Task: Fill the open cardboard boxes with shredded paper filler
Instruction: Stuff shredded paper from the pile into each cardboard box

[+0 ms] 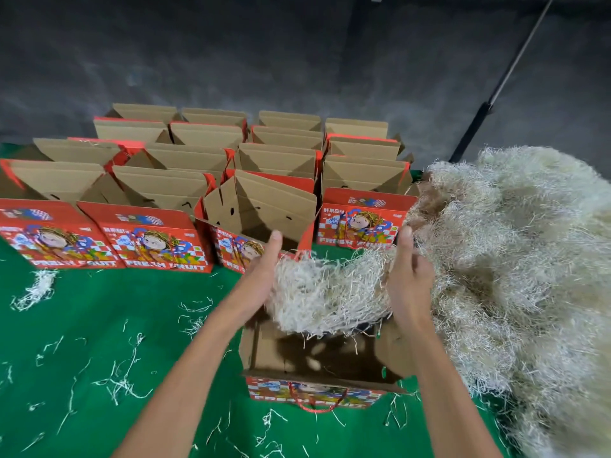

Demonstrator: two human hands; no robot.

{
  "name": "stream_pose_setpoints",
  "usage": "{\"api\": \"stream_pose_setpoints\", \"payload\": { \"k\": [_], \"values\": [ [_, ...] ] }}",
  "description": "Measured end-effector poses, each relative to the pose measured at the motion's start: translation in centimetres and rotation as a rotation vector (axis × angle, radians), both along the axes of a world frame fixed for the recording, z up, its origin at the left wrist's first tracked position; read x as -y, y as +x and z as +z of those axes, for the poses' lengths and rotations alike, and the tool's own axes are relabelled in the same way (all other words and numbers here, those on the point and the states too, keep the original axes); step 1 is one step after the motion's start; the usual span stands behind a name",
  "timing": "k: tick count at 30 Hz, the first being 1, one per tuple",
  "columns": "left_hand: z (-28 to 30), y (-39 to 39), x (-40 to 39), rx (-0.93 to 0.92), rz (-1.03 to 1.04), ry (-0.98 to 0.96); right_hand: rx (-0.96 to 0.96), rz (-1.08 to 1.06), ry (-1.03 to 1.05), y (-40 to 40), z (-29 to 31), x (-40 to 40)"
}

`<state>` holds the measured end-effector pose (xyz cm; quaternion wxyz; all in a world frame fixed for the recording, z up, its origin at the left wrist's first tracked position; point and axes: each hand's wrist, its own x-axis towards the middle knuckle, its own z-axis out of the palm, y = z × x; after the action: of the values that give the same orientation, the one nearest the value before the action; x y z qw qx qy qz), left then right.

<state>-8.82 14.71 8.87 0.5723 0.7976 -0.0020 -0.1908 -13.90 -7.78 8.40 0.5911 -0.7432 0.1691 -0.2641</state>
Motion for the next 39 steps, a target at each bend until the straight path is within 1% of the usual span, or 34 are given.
{"api": "stream_pose_setpoints", "payload": {
  "k": [2,5,7,9,10,11,12,14,15,17,20,23,25,28,29,31,33,34,37,39],
  "values": [
    [1.2,0.3,-1.8,-0.026,-0.116,0.162,-0.051,0.031,-0.060,-0.2,0.9,0.8],
    [2.9,0.3,-3.0,0.047,-0.140,0.363,-0.023,0.119,-0.146,-0.3,2.1,0.6],
    [3.7,0.1,-2.7,0.202,-0.160,0.494,-0.010,0.177,-0.187,0.0,3.0,-0.1],
    [4.0,-0.5,-1.5,0.427,-0.134,0.620,0.028,0.269,-0.189,0.4,3.7,-0.6],
    [4.0,-1.0,-0.6,0.523,-0.108,0.601,0.063,0.316,-0.195,0.5,4.0,-1.0],
    [4.0,-1.5,0.5,0.566,-0.089,0.514,0.098,0.352,-0.212,0.7,4.2,-1.3],
    [3.9,-1.9,1.6,0.530,-0.084,0.369,0.127,0.380,-0.221,0.8,4.5,-1.7],
    [3.6,-2.7,3.9,0.328,-0.055,0.061,0.180,0.406,-0.160,1.0,4.9,-2.8],
    [3.3,-2.8,4.9,0.249,-0.016,-0.058,0.206,0.409,-0.108,1.0,5.0,-3.3],
    [2.1,-3.0,6.6,0.179,0.051,-0.232,0.222,0.387,-0.057,1.1,4.9,-3.9],
    [0.1,-2.7,7.7,0.056,0.178,-0.472,0.160,0.326,-0.049,0.9,4.1,-3.9],
    [-0.9,-1.9,7.6,-0.006,0.391,-0.600,0.131,0.137,-0.083,0.5,2.8,-3.7],
    [-0.9,-1.7,7.5,0.036,0.463,-0.588,0.072,0.043,-0.121,0.3,1.9,-3.7],
    [-0.4,-2.1,7.7,0.097,0.407,-0.430,-0.121,0.137,-0.241,0.2,1.2,-4.3],
    [-0.7,-2.2,7.9,0.112,0.364,-0.404,-0.148,0.148,-0.249,0.3,1.1,-4.6],
    [-1.0,-2.6,8.3,0.174,0.259,-0.343,-0.125,0.099,-0.193,0.6,1.1,-4.9],
    [-1.2,-3.0,8.5,0.270,0.180,-0.293,-0.034,0.047,-0.108,1.0,1.1,-5.1],
    [-1.1,-3.0,8.6,0.273,0.173,-0.298,0.007,0.025,-0.094,1.1,1.0,-5.0],
    [-0.4,-2.7,8.2,0.203,0.219,-0.354,0.063,-0.005,-0.128,1.0,1.3,-4.4],
    [-0.5,-2.3,8.1,0.139,0.218,-0.343,0.083,0.003,-0.112,1.0,1.3,-4.5]
  ]
}}
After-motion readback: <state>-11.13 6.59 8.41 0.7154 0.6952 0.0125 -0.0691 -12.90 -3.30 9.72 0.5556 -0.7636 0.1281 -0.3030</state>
